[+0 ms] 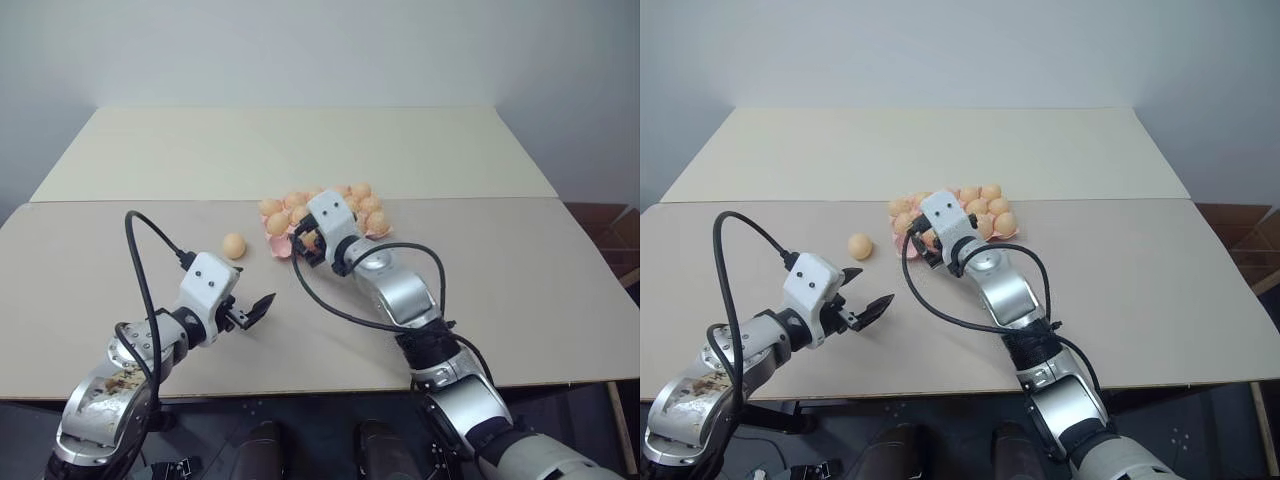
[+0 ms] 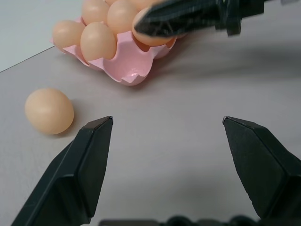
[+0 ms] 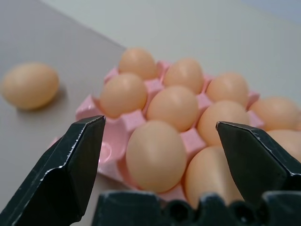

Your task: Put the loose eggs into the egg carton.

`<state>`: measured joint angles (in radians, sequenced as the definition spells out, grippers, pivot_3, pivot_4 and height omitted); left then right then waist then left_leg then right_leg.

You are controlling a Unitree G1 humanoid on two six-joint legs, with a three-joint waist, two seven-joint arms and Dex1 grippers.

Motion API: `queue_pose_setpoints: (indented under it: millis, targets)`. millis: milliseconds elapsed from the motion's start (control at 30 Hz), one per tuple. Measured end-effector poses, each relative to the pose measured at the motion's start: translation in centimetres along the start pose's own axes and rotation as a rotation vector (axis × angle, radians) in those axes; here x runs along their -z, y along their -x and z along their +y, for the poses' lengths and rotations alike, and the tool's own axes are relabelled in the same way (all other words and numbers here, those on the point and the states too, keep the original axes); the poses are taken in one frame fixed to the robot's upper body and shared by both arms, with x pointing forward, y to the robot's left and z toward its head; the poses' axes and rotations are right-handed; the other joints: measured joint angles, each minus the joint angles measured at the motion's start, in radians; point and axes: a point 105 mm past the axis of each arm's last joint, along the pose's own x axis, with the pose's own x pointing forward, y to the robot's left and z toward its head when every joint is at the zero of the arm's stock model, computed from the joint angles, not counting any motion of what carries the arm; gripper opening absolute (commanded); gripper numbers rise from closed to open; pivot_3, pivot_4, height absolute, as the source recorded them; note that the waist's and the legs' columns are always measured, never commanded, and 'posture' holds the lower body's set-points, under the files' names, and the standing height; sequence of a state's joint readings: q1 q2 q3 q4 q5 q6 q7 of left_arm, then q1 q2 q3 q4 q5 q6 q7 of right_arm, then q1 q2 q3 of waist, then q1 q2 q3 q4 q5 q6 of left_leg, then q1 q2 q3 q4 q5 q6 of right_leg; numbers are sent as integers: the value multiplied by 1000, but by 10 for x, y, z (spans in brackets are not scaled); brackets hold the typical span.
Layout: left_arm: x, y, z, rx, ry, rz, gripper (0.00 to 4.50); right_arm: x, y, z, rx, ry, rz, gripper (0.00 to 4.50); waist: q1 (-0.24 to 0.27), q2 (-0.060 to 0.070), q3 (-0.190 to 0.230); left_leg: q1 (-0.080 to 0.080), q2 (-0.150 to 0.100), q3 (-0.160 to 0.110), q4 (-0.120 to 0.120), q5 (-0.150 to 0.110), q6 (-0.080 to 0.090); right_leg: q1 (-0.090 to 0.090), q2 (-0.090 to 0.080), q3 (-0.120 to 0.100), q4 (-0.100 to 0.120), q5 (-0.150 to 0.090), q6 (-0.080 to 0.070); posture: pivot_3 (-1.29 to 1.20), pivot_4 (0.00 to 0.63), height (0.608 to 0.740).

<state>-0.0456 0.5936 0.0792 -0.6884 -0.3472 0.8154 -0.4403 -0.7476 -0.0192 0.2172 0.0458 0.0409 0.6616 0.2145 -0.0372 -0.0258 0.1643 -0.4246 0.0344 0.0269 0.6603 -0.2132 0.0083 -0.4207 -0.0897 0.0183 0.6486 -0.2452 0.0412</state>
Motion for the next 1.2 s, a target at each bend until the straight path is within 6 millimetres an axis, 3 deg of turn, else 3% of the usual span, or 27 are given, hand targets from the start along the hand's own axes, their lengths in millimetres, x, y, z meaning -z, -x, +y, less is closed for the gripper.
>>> queue_pose_setpoints:
  millis: [100, 167, 467, 567, 900, 1200]
  targets:
    - [1, 1, 0, -9, 10, -2, 4046, -24, 23, -13, 25, -53, -134, 4467, 3, 0, 0, 0, 0, -1, 0, 0, 0, 0, 0, 0, 0, 0, 0, 0, 150, 740]
    - [3, 2, 1, -26, 25, -3, 4046, -28, 45, -17, 11, -47, -195, 4467, 8, 0, 0, 0, 0, 0, 0, 0, 0, 1, -1, 0, -1, 0, 0, 0, 150, 740]
    - [14, 12, 12, -144, 104, 21, 4046, 22, 138, -13, -237, -53, -164, 4467, 19, 0, 0, 2, 0, 1, 0, 0, 0, 2, 0, 0, -1, 0, 0, 0, 150, 740]
    - [17, 15, 13, -177, 128, 24, 4489, 25, 160, -11, -322, -18, -125, 4500, 20, -1, 0, 3, 0, 1, 0, 0, 0, 3, 1, 0, -1, 0, 0, 0, 150, 740]
    - [23, 15, 34, -353, 153, 56, 4489, 28, 190, -3, -538, 82, 23, 4500, 27, -2, 0, 4, -1, 2, 1, 0, 0, 9, 1, -3, -4, 0, 0, 0, 150, 740]
    - [14, -13, 52, -411, 200, 75, 4489, 19, 172, 3, -509, 157, -10, 4500, 29, -3, 1, 10, -1, 1, 1, 0, 0, 16, 1, -4, -6, 0, 1, 0, 150, 740]
